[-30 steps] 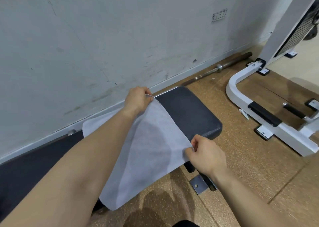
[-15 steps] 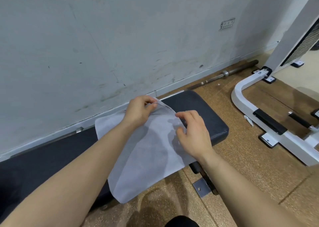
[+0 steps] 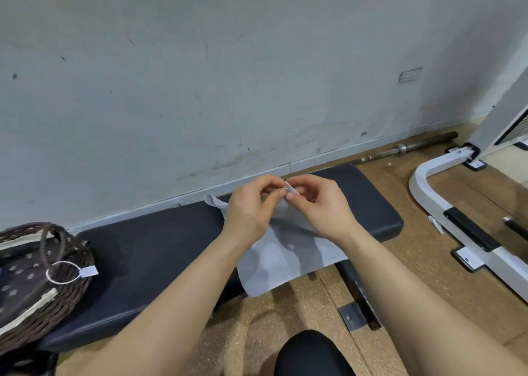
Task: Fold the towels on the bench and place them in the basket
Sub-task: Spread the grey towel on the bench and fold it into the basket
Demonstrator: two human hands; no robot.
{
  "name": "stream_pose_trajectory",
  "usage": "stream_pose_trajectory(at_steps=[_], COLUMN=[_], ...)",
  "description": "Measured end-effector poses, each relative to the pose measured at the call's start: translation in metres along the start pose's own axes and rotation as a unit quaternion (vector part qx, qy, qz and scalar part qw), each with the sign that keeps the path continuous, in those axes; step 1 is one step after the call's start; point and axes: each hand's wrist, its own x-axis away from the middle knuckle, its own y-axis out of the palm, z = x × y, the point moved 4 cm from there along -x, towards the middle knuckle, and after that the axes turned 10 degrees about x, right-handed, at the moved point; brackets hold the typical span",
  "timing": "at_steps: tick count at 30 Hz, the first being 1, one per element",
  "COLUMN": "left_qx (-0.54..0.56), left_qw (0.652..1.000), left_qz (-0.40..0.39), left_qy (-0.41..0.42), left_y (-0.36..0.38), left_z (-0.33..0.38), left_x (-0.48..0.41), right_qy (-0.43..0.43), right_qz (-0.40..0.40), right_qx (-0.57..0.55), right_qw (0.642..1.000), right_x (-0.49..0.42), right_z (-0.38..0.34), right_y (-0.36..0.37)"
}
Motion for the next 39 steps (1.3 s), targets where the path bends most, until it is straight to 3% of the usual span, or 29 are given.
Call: stream_pose_trajectory(at_steps=[8,11,17,22,26,32,39], left_qx=[-0.002,-0.007,-0.145,-0.188,-0.181,-0.144,-0.120], left_qw=[0.997,0.997,0.982,0.965,0.955,0.924,0.935], left_qz=[0.081,0.068,0.005,0.010,0.131,0.343,0.324], left_qy=[-0.012,-0.037,-0.125,-0.185,-0.196,-0.083,-0.075], left_y=[-0.042,-0.058,-0.108,-0.151,-0.197,-0.254,-0.268], left_z=[0.044,0.044,-0.001,-0.025,-0.026,0.028,0.038], left_x=[0.036,0.049,0.093,0.136,0.157,0.156,0.141], right_qy=[-0.046,-0.046,-0.025,-0.029,-0.022,0.024,0.039], right_qz=[-0.007,-0.007,0.019,0.018,0.039,0.066,0.072], right_qx=[-0.035,-0.057,-0.160,-0.166,-0.150,-0.168,-0.083], right_qw=[0.998,0.997,0.987,0.986,0.988,0.983,0.993], right_x=[0.023,0.025,0.023,0.024,0.026,0.025,0.028], right_z=[-0.063,-0.086,-0.127,-0.145,-0.155,-0.146,-0.118], right_y=[0.000,0.002,0.001,0.014,0.018,0.017,0.022])
